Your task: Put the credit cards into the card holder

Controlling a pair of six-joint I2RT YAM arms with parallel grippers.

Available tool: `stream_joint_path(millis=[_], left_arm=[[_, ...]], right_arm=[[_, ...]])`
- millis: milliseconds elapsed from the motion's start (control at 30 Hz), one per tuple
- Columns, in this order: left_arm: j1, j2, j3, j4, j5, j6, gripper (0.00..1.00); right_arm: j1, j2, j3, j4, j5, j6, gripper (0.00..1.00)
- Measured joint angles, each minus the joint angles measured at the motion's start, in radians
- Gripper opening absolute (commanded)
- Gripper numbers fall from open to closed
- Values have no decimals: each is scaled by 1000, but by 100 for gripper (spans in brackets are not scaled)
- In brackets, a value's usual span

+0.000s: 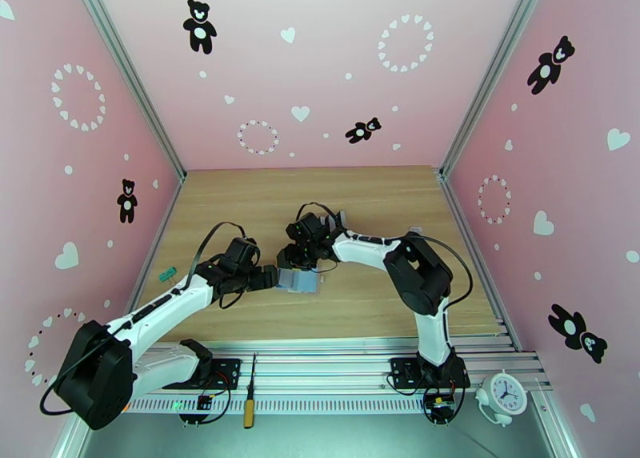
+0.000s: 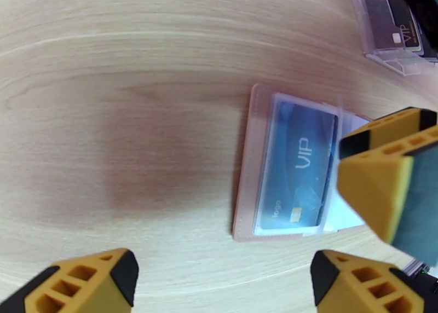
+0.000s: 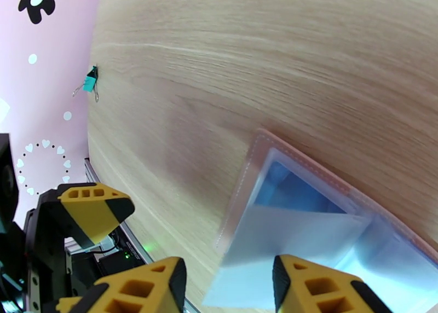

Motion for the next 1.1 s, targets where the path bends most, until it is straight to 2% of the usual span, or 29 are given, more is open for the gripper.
stream_joint_path(millis=[533,900,1100], left_arm=[[0,184,-9,98,27,1,88],[6,212,-3,105,21,4,75],[6,212,-3,110,19,3,74]], right_arm=[[-4,34,-17,57,-17,26,47],[-18,31,-42,84,-33,28,47],[-27,14,-52,81,-33,21,47]])
